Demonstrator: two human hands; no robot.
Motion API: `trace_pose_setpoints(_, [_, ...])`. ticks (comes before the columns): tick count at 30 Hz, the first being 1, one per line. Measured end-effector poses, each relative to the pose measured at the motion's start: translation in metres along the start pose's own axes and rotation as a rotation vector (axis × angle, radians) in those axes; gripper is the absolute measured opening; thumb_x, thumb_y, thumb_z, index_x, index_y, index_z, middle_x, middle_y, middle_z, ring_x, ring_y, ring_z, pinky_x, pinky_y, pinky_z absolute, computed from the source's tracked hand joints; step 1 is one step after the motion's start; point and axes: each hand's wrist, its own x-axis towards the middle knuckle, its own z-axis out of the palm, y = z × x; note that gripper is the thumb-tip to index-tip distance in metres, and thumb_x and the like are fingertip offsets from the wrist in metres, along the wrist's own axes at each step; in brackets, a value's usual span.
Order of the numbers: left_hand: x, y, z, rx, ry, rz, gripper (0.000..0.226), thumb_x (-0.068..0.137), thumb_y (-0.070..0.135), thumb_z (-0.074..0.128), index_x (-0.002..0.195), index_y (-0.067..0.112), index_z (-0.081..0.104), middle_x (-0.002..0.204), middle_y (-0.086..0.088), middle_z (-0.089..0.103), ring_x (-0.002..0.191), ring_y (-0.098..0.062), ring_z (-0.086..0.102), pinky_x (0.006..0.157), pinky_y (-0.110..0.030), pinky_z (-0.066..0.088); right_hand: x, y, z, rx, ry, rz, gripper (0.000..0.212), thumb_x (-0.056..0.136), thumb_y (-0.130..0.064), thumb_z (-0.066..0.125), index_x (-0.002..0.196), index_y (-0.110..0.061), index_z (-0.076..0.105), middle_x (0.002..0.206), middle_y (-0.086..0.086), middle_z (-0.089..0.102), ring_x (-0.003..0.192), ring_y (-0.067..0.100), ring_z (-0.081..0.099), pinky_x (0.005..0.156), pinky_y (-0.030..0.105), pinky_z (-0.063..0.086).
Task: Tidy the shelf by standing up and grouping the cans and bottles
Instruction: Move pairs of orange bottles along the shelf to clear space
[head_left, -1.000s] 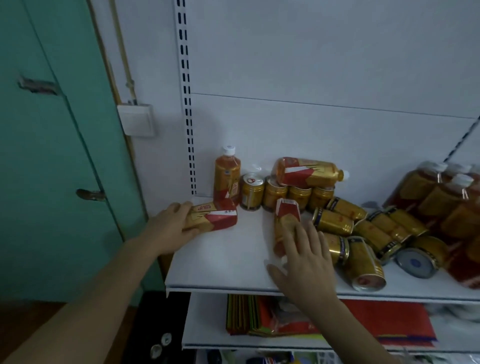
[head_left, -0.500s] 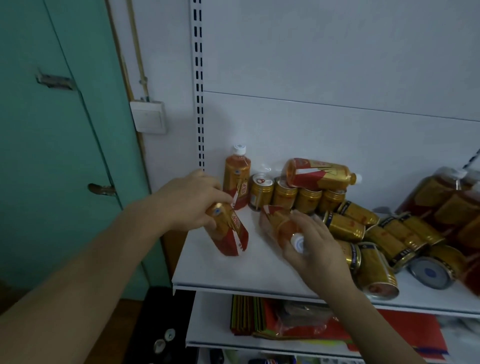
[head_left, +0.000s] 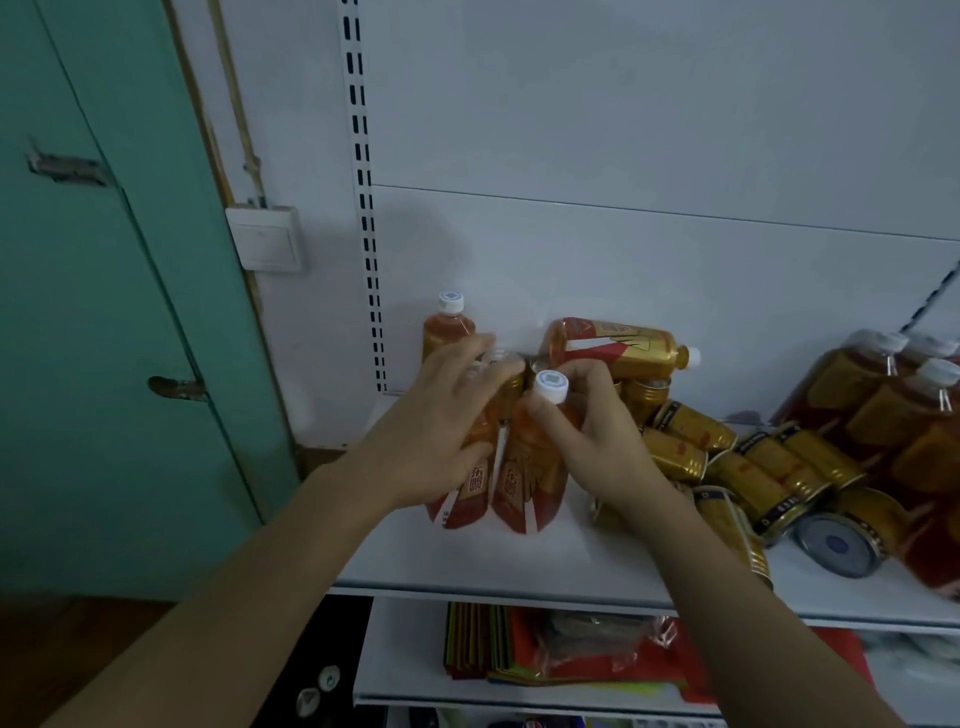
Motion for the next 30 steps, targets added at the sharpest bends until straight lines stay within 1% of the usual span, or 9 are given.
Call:
trace_pose_setpoints(4, [-0.022,0.002,0.018,-0.277,0.243,-0.218,0.101,0.088,0.018,0.084,0.160,0.042,0.017,0.160,0.016,0.026,0.151,-0.012,0.032,0.119,-0.049,0.044,-0.010,0.012,0.002,-0.089,0.028,-0.051,0.040,0.104,-0.057,0.056,0.139,-0.037,0.058,0.130,-0.015,0.060,0.126,0.003,0.057,0.102,0.039,0.058])
trace_pose_setpoints(6, [-0.028,-0.001,0.025,-0.374,0.319,-0.311,0.105,0.086,0.017,0.087,0.159,0.047,0.017,0.156,0.015,0.036,0.144,-0.002,0.040,0.116,-0.035,0.047,-0.014,0.013,0.001,-0.112,0.046,-0.060,0.046,0.104,-0.059,0.052,0.145,-0.038,0.058,0.136,-0.015,0.057,0.130,-0.001,0.053,0.103,0.033,0.055])
trace_pose_setpoints(9, [-0.034,-0.001,0.030,-0.545,0.293,-0.413,0.101,0.087,0.022,0.086,0.148,0.060,0.015,0.147,0.033,0.041,0.131,0.014,0.045,0.101,-0.003,0.038,-0.016,0.011,0.000,-0.090,0.000,-0.089,0.048,0.106,-0.055,0.052,0.151,-0.039,0.052,0.141,-0.021,0.060,0.132,-0.002,0.055,0.102,0.031,0.057])
trace_pose_setpoints(12, [-0.038,-0.004,0.033,-0.560,0.236,-0.409,0.100,0.085,0.023,0.088,0.144,0.065,0.020,0.142,0.047,0.043,0.130,0.012,0.051,0.110,-0.019,0.039,-0.021,0.012,0.003,-0.006,0.019,-0.021,0.056,0.103,-0.062,0.052,0.154,-0.039,0.045,0.140,-0.025,0.060,0.131,-0.001,0.059,0.100,0.039,0.062])
trace_pose_setpoints(14, [-0.039,-0.006,0.036,-0.583,0.235,-0.427,0.093,0.084,0.023,0.089,0.133,0.071,0.026,0.134,0.053,0.044,0.127,0.020,0.050,0.109,-0.020,0.042,-0.031,0.018,0.008,-0.008,0.014,-0.056,0.056,0.103,-0.063,0.051,0.154,-0.040,0.042,0.142,-0.025,0.057,0.132,-0.001,0.057,0.102,0.039,0.061])
trace_pose_setpoints(17, [-0.043,-0.007,0.044,-0.616,0.242,-0.456,0.071,0.086,0.038,0.084,0.130,0.068,0.038,0.130,0.036,0.060,0.125,0.013,0.056,0.111,-0.030,0.050,-0.046,0.030,0.019,-0.156,0.015,-0.104,0.080,0.097,-0.063,0.063,0.165,-0.045,0.024,0.158,-0.013,0.044,0.142,0.005,0.048,0.107,0.033,0.053])
trace_pose_setpoints(19, [-0.045,-0.004,0.046,-0.638,0.207,-0.436,0.069,0.088,0.045,0.079,0.140,0.064,0.038,0.132,0.031,0.062,0.128,0.006,0.057,0.112,-0.035,0.052,-0.053,0.032,0.026,-0.136,0.039,-0.037,0.091,0.094,-0.060,0.070,0.165,-0.050,0.014,0.157,-0.013,0.049,0.140,0.010,0.054,0.106,0.038,0.057])
trace_pose_setpoints(26, [-0.058,0.005,0.041,-0.717,0.211,-0.383,0.085,0.085,0.049,0.079,0.157,0.049,0.033,0.143,0.015,0.062,0.131,-0.010,0.061,0.110,-0.048,0.054,-0.076,0.012,0.020,-0.106,0.070,-0.019,0.072,0.094,-0.060,0.072,0.146,-0.067,0.022,0.141,-0.029,0.057,0.128,-0.007,0.058,0.101,0.024,0.057])
trace_pose_setpoints(30, [-0.066,0.028,0.036,-0.781,0.258,-0.329,0.079,0.081,0.058,0.082,0.148,0.045,0.042,0.138,0.020,0.065,0.127,-0.004,0.064,0.110,-0.045,0.054,-0.116,-0.016,0.003,-0.057,0.157,-0.013,0.080,0.095,-0.071,0.063,0.163,-0.049,0.025,0.148,-0.032,0.055,0.136,-0.007,0.054,0.108,0.025,0.053])
